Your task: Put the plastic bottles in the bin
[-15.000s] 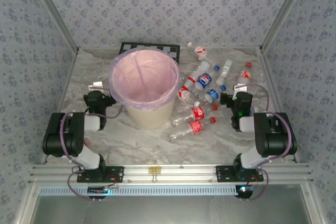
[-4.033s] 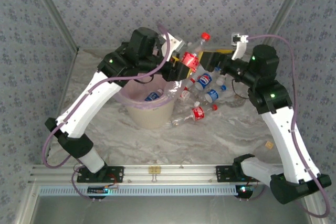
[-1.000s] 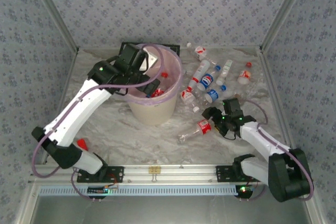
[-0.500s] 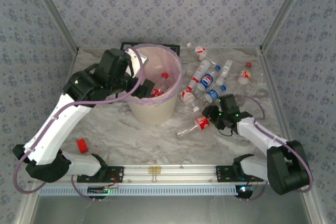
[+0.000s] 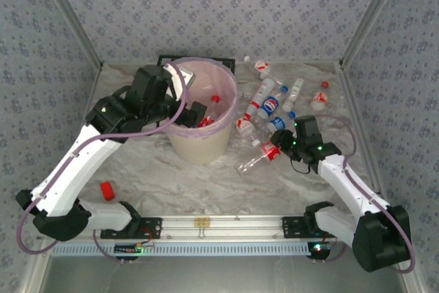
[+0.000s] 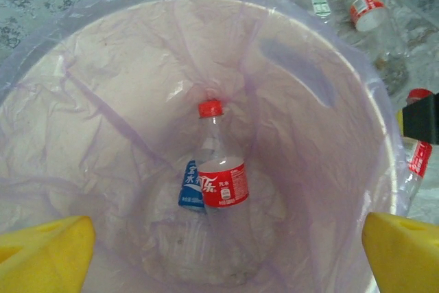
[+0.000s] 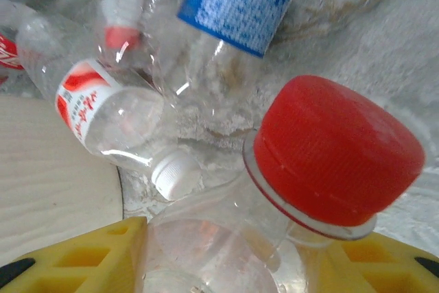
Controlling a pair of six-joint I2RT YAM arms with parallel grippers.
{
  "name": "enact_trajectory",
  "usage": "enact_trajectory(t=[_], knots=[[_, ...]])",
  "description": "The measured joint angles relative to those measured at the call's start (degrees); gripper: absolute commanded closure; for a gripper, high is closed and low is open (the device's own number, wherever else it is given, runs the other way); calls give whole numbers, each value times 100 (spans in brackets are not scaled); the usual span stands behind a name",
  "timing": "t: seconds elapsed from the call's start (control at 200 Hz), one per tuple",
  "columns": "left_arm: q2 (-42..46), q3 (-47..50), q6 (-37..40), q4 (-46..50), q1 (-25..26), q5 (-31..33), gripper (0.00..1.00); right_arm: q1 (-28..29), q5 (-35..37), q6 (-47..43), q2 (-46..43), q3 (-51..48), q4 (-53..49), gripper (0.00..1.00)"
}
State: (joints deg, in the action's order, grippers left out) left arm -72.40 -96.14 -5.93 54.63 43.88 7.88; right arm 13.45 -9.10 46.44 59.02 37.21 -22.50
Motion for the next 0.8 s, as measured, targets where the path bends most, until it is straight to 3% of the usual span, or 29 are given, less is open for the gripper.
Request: enact_trajectory(t=[0.185, 0.405, 0.605, 0.8], knots=[[85, 22, -66, -238, -4, -299, 0, -439, -238, -457, -229, 511, -310, 57], [-87, 20, -227, -446, -195, -962, 0, -1054, -1360, -1137, -247, 1069, -640, 57], [-721, -387, -389, -470, -328, -1816, 0, -1145, -2457, -2057, -208, 2516, -1335, 57], [-1156, -1010, -579, -424, -332, -2688, 0, -1051, -3458, -2406, -13, 3738, -1451, 58]])
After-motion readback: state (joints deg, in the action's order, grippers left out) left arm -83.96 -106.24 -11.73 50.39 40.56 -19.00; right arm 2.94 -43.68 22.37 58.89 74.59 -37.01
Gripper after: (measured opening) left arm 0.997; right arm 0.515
